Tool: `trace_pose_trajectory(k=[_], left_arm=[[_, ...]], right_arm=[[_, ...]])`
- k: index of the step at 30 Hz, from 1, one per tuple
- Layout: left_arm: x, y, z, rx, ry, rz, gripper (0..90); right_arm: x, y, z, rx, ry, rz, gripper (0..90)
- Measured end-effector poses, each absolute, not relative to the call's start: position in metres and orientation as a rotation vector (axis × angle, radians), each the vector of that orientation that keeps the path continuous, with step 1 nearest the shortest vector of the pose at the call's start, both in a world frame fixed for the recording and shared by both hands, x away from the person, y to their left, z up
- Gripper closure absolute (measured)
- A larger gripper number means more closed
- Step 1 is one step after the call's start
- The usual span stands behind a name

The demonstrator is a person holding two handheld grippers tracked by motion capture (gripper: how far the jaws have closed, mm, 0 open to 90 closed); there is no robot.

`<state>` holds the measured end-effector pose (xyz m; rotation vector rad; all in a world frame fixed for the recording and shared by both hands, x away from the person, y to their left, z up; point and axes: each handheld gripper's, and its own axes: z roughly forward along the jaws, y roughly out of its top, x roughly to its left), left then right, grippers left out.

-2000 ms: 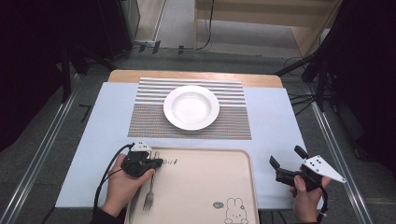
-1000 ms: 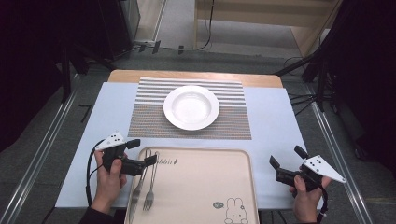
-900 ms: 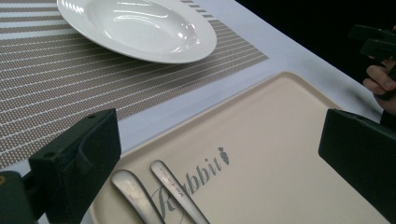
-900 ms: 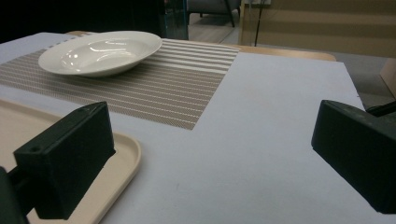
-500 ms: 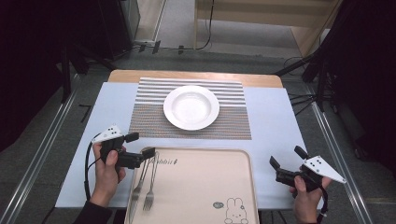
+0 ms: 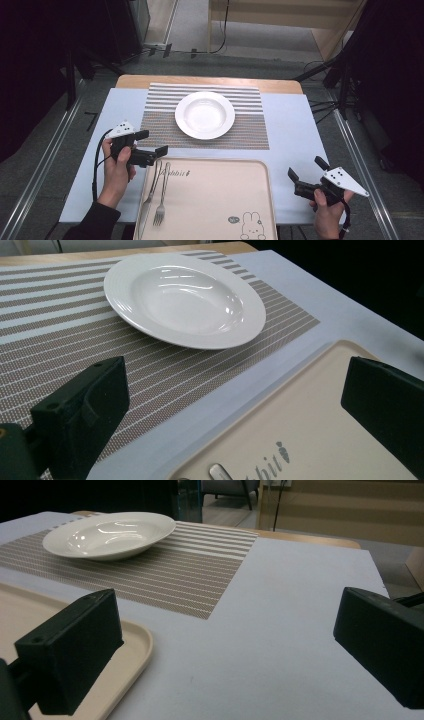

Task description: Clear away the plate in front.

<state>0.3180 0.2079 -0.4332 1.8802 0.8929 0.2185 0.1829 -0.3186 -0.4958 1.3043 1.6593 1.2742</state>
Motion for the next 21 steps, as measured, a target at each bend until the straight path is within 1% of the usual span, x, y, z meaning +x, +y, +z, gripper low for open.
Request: trace_pose_trajectory(k=[5, 21], left_arm=[[0.326, 0.204, -0.434, 1.877, 0.901, 0.183, 0.0], [0.348, 0.185, -0.438, 1.928, 0.901, 0.171, 0.0]], right_arm=[[0.182, -0.318, -0.496, 1.3, 1.659, 1.275, 0.0], [0.182, -0.317, -0.495, 1.285, 1.662, 1.272, 0.0]])
